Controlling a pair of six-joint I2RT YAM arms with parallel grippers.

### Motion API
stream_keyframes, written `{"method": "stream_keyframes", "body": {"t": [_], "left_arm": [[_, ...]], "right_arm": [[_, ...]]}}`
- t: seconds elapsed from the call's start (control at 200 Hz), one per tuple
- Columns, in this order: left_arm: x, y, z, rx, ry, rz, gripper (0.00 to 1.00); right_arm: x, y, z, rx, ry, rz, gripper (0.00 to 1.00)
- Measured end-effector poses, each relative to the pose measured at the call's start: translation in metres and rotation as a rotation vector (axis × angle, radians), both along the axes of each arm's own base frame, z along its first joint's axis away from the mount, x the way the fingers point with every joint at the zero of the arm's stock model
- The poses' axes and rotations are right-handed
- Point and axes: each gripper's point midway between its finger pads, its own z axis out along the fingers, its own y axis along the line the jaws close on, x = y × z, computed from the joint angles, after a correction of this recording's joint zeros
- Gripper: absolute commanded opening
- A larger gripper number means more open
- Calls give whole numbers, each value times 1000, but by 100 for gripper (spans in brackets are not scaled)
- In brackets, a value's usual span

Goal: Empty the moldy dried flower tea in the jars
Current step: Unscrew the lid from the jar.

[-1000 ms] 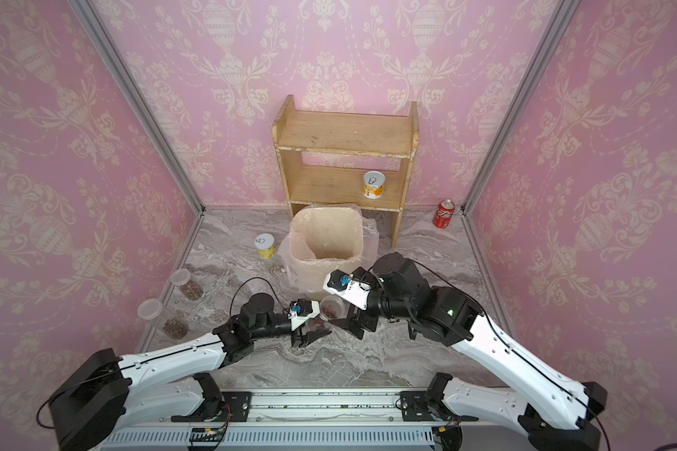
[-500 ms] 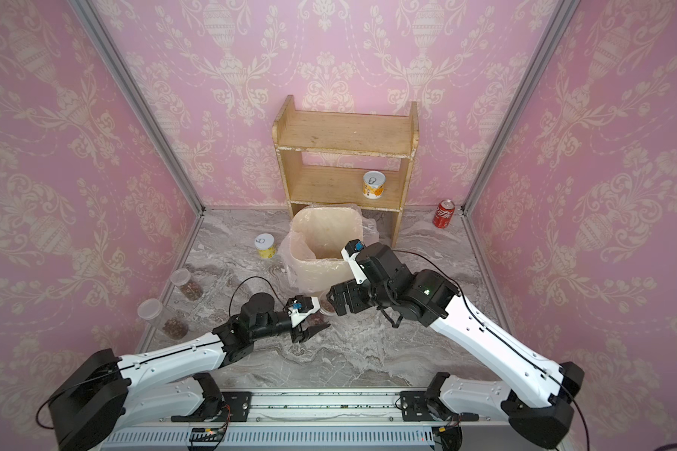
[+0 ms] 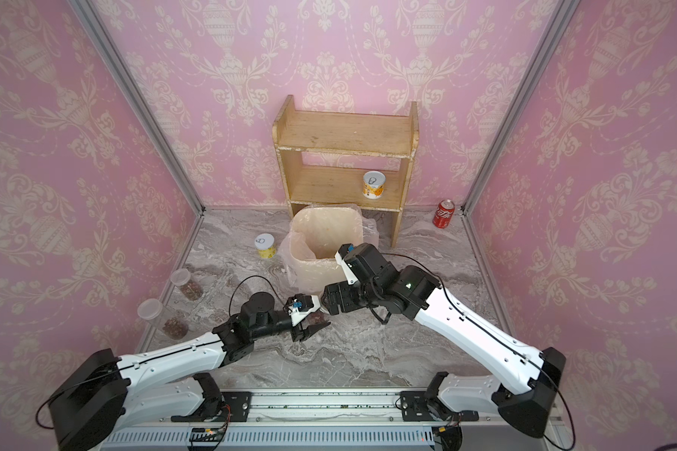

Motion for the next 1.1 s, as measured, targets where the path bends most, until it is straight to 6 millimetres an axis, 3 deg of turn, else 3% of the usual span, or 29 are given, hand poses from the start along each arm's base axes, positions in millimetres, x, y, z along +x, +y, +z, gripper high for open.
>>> {"method": "stream_keyframes", "body": {"t": [0.33,0.811,0.951,1.101], "left_arm": [[0,1,-2,6,4,4,33],[1,3,-6,21,15,13,33],[0,2,-5,18,15,7,33],[-7,-1,-6,10,28,-33,33]], "right_arm": [[2,12,-10,3,34,23,84],[1,21,-16,-8,52,88,55],[-1,21,-14,-59,-10,201,52],[-10,19,-12,-153,-173,459,47]]}}
